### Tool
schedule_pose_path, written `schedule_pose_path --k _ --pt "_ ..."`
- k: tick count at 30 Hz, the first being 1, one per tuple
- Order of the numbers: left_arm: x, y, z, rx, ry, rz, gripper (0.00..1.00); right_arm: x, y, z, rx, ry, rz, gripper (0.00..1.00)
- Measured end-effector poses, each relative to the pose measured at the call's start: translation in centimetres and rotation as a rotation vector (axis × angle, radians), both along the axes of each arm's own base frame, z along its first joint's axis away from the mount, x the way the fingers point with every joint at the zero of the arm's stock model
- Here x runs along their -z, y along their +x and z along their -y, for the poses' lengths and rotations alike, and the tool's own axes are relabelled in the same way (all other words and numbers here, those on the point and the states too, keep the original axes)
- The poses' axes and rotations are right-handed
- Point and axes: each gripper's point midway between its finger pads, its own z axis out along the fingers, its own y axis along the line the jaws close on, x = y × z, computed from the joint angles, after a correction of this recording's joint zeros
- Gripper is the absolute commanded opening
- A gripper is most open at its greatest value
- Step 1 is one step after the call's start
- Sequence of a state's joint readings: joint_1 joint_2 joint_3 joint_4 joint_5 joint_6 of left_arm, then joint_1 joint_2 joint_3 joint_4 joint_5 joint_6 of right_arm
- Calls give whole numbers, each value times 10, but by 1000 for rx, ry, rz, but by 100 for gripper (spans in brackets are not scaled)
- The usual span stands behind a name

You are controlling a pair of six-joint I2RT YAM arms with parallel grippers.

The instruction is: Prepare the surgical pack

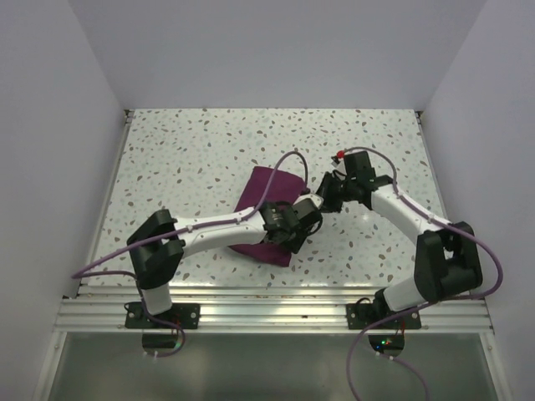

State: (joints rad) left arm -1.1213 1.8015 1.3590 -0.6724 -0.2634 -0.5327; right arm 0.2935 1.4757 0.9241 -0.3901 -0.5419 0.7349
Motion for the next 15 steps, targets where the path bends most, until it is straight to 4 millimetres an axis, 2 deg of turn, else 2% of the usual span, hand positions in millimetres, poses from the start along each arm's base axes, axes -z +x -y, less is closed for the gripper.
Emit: schedule_pose_path --k 4,8,10,12,14,15 --pt "-24 2 -1 -11 -50 23 54 -28 16 -4 -53 -1 86 0" --pt "-78 17 -10 -59 -173 83 51 -49 30 -12 -100 30 152 0" --pt "-111 33 -25 -117 -268 110 40 -49 34 -19 -127 67 145 0" --pt "-135 49 -43 -177 -352 132 26 -42 38 -27 -157 109 123 0" --pt "-142 63 -57 -222 -395 142 15 -27 44 -35 -179 143 91 0" --pt "-139 66 -58 -227 -409 136 12 -17 46 -39 -194 162 67 0"
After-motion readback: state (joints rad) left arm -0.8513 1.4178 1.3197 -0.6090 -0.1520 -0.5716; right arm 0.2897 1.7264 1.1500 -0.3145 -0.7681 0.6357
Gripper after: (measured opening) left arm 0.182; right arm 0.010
